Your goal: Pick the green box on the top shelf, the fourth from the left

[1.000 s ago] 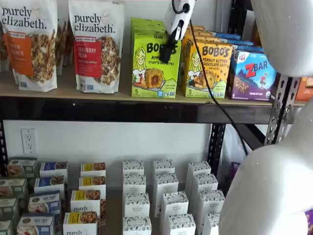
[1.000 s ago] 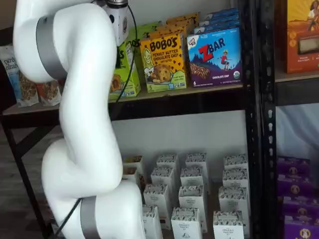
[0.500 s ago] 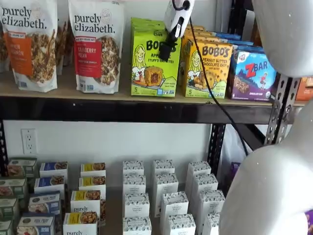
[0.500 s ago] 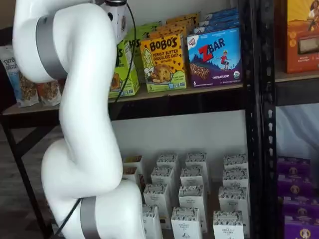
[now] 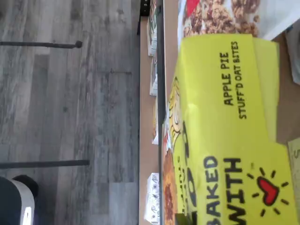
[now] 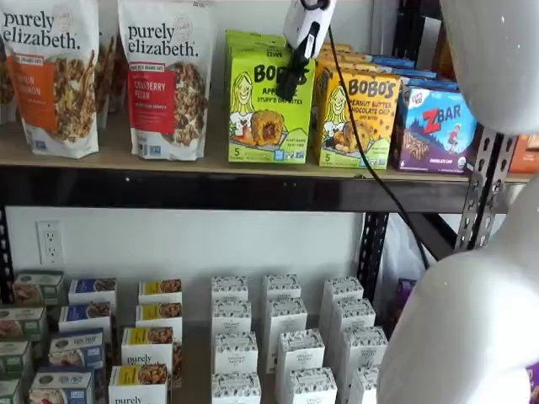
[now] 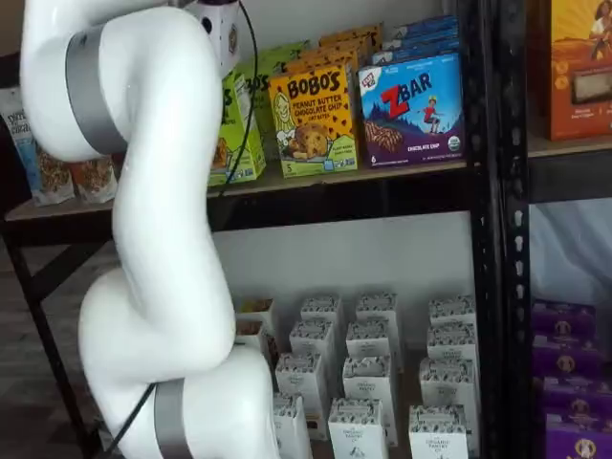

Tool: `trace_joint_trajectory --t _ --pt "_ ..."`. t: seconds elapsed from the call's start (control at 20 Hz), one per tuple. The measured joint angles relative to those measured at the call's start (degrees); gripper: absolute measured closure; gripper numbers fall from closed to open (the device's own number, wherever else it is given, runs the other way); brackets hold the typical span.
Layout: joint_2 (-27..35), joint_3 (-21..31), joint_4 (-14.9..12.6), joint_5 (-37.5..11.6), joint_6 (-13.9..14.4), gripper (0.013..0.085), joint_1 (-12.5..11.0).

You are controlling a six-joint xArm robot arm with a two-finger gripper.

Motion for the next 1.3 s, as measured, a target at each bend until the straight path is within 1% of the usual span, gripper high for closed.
trace_joint_trajectory --t 0.45,0.6,0.85,1.3 --pt "-2.81 1.71 -0.47 1.15 1.08 0.0730 0.84" --pt "-3.87 2.17 -0.46 2.26 1.23 0.0730 0.85" --pt "-5.62 3.14 -0.27 4.20 0.99 0.0730 0.33" --pt "-9.17 6.32 -0.42 4.87 -0.41 0.0730 -1.23"
